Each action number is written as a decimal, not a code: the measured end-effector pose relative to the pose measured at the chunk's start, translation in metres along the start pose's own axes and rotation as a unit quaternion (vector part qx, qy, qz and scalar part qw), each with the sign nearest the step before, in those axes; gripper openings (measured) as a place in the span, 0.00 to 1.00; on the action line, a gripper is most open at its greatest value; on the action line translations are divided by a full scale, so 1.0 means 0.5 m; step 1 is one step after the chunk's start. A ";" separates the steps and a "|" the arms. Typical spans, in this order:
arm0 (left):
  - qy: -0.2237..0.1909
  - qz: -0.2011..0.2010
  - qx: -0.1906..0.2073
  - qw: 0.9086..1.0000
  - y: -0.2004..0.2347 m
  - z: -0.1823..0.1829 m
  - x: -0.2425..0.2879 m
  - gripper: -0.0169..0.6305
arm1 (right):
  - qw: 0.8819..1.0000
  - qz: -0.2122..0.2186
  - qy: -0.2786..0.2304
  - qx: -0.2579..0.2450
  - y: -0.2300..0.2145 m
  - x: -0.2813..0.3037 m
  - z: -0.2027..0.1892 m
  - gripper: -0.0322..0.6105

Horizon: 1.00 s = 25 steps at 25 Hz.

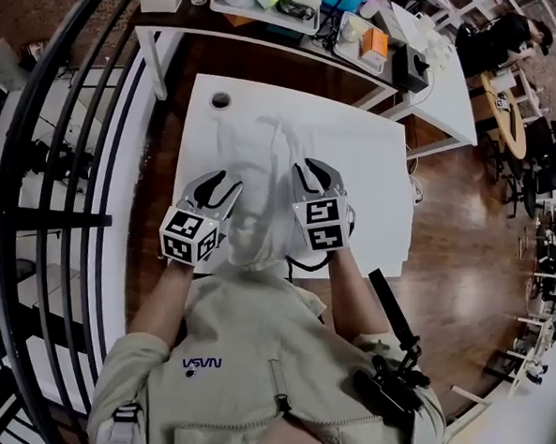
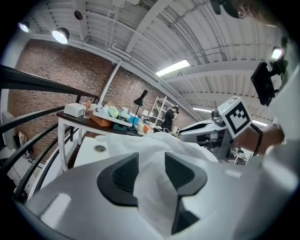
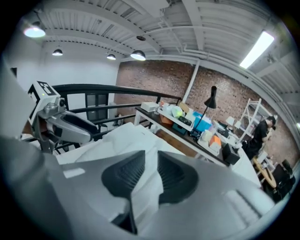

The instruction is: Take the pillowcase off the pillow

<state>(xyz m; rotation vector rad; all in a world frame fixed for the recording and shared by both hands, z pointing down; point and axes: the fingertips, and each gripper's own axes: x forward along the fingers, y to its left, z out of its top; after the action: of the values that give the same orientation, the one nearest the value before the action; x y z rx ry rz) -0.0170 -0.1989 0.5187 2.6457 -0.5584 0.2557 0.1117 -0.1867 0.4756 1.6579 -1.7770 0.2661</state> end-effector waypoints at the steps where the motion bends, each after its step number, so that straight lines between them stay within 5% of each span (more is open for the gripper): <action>1: 0.004 -0.010 0.002 1.000 -0.021 -0.004 -0.005 0.28 | 1.000 -0.002 0.002 0.007 0.007 -0.010 -0.006 0.18; 10: 0.060 -0.064 -0.001 0.996 -0.112 -0.096 -0.041 0.39 | 0.998 -0.002 0.011 0.070 0.106 -0.079 -0.084 0.18; 16: 0.103 -0.018 -0.004 0.994 -0.151 -0.170 -0.035 0.41 | 0.998 0.043 0.030 0.030 0.170 -0.095 -0.140 0.22; 18: 0.116 0.006 0.024 0.993 -0.150 -0.183 -0.027 0.27 | 0.998 0.040 0.038 0.000 0.165 -0.089 -0.152 0.22; 21: 0.115 0.036 0.059 0.991 -0.138 -0.178 -0.028 0.11 | 0.999 0.025 0.033 -0.018 0.152 -0.087 -0.166 0.06; 25: 0.083 0.083 0.063 0.991 -0.115 -0.137 -0.053 0.07 | 1.000 -0.015 0.009 -0.001 0.087 -0.113 -0.176 0.06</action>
<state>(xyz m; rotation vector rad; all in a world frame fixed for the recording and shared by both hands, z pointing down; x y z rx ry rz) -0.0229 -0.1118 0.5520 2.6678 -0.7282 0.5734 0.0977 -0.0837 0.5202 1.6730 -1.7381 0.2641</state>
